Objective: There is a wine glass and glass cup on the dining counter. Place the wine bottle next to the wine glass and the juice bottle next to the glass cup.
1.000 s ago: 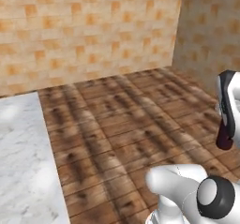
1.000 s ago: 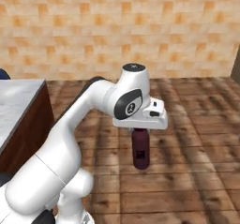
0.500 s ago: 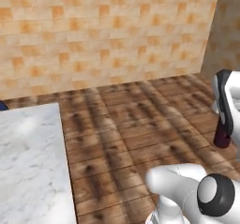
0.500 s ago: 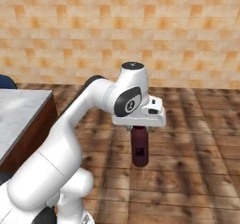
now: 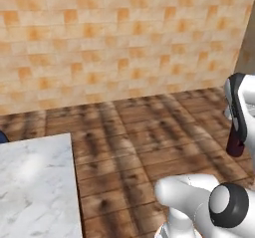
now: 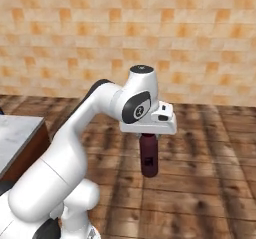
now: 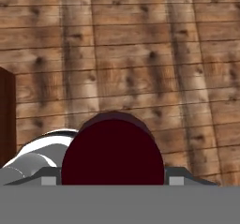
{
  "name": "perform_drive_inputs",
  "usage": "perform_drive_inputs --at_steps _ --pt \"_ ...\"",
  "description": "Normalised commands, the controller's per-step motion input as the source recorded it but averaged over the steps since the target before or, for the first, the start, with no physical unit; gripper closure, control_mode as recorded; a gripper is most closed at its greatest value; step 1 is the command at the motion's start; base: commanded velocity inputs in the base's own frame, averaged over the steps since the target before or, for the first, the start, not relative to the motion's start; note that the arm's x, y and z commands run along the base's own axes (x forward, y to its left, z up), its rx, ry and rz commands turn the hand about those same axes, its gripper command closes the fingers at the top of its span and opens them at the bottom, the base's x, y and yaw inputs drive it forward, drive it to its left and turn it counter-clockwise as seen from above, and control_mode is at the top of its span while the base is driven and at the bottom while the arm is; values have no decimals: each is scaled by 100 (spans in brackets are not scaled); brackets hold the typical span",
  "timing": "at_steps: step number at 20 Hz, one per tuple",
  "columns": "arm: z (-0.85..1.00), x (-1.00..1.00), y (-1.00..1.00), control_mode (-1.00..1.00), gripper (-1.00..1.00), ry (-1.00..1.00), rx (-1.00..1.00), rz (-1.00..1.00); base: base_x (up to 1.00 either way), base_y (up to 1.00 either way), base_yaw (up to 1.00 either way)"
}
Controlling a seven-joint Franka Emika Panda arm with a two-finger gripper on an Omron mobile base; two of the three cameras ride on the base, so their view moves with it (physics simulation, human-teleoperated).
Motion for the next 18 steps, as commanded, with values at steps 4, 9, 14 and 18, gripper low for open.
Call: perform_drive_inputs --at_steps 4,9,14,18 --pt "0 0 0 100 100 0 0 0 88 -9 12" --pt "0 0 0 100 100 0 0 0 88 -9 12" --pt "0 0 0 100 100 0 0 0 88 -9 13" --pt "0 0 0 100 100 0 0 0 87 -9 13"
